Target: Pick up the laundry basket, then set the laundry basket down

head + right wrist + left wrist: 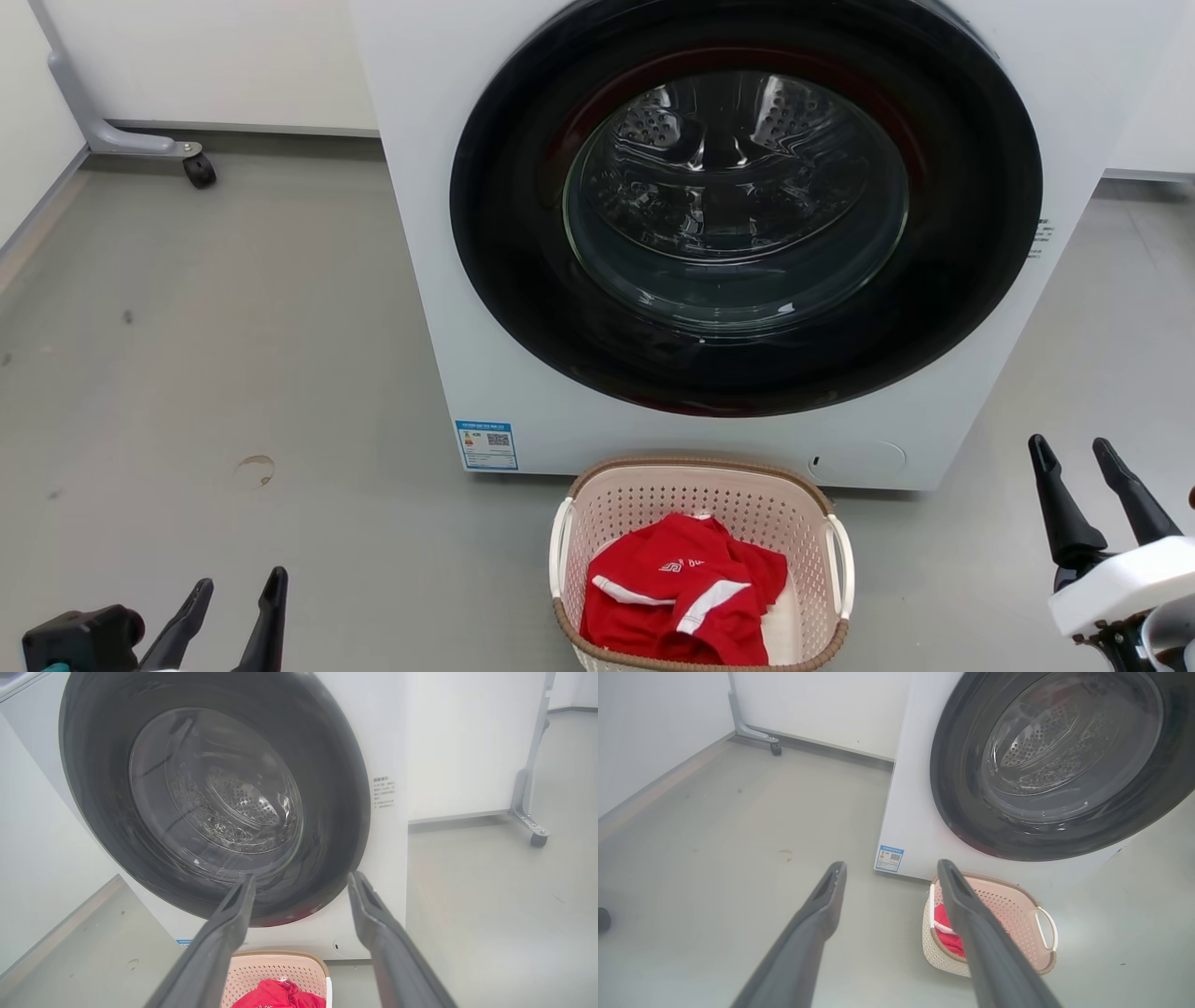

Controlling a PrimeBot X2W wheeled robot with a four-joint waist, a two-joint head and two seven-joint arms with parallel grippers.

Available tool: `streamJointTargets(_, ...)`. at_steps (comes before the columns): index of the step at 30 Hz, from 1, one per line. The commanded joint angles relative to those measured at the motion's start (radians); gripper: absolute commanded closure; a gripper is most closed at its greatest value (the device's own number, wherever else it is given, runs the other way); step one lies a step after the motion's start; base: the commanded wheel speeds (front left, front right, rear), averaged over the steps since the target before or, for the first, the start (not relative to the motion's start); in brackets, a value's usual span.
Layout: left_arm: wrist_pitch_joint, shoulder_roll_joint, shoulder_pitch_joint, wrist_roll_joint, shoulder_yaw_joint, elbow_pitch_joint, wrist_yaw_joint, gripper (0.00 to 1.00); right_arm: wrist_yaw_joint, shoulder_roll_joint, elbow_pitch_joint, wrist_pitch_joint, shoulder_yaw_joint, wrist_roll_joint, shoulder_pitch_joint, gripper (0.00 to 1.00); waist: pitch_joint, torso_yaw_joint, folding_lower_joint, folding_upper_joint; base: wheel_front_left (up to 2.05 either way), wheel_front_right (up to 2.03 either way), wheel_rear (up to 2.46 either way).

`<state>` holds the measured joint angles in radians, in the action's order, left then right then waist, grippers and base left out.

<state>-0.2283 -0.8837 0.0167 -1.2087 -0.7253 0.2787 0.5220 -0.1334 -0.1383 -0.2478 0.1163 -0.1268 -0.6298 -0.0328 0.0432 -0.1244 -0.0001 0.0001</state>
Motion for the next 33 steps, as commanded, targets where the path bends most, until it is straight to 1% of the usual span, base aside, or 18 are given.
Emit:
streamJointTargets(1,-0.005,-0.033,-0.059,0.003,0.043,0.01,-0.004,0.0,0.003,-0.019,0.04,-0.007,-0.004,0.015,-0.016,0.0,-0.003,-0.002,0.0001,-0.0001,0.0,0.0,0.0)
streamJointTargets(13,0.006,-0.032,-0.071,0.01,0.037,0.0,-0.004,0.0,0.003,-0.002,0.068,-0.032,0.015,0.035,0.001,0.0,0.001,-0.008,0.0001,-0.0001,0.0,0.0,0.0)
streamJointTargets(27,0.01,-0.04,-0.074,0.001,0.046,-0.011,-0.017,0.0,0.003,0.011,0.054,-0.068,0.015,0.037,-0.005,0.0,0.006,-0.005,0.0001,-0.0001,0.0,0.0,0.0)
streamJointTargets(33,0.007,-0.034,-0.078,0.003,0.048,-0.016,-0.022,0.0,0.003,0.016,0.054,-0.073,0.019,0.041,-0.008,0.0,0.002,-0.003,0.0001,-0.0001,0.0,0.0,0.0)
